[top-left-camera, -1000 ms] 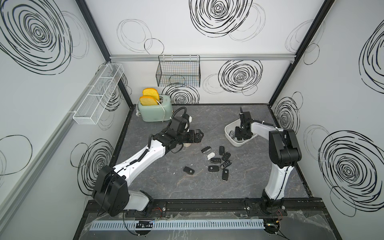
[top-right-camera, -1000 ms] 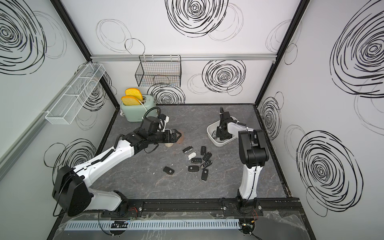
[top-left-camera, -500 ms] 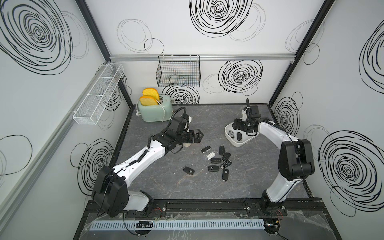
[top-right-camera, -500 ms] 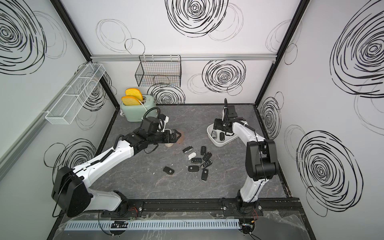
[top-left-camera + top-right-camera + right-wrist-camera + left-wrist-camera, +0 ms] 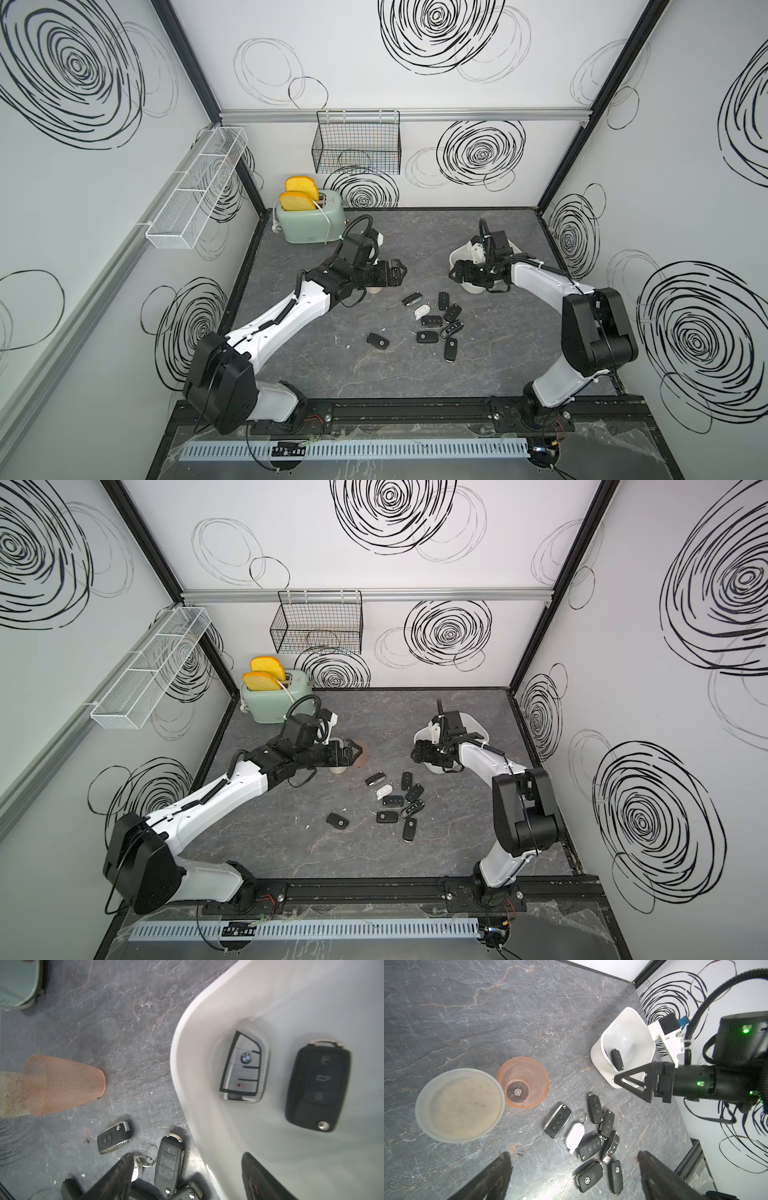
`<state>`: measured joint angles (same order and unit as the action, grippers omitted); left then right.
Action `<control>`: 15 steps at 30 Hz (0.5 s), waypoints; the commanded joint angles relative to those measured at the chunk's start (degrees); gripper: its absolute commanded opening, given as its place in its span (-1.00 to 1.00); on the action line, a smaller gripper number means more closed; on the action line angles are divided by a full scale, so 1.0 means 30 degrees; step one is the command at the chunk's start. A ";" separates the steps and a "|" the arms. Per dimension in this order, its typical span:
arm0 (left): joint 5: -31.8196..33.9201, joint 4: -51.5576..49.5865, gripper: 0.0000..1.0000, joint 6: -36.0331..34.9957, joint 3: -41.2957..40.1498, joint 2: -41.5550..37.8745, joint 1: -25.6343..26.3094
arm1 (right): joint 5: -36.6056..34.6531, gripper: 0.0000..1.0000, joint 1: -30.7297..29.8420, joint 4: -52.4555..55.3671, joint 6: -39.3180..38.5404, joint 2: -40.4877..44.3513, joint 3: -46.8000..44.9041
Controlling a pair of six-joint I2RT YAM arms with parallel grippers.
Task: Place the car key into the storage box
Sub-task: Place the car key in the storage box, then adjust the storage box at the center of the board.
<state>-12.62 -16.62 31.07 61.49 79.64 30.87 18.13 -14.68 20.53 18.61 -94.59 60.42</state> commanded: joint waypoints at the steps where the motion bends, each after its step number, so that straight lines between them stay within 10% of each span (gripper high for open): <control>1: -0.0166 0.0672 0.96 0.0133 0.0010 -0.0233 0.0022 | 0.0586 0.65 -0.0632 -0.0767 0.0079 0.0024 0.0013; 15: 0.0113 0.0678 0.96 0.0271 -0.0715 -0.0960 -0.0081 | 0.0670 0.64 -0.2885 -0.1427 0.0682 -0.3772 0.3494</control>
<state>-12.64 -16.67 31.35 60.14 78.65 30.85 19.53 -22.74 17.28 20.14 -104.57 68.55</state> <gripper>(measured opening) 0.982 0.822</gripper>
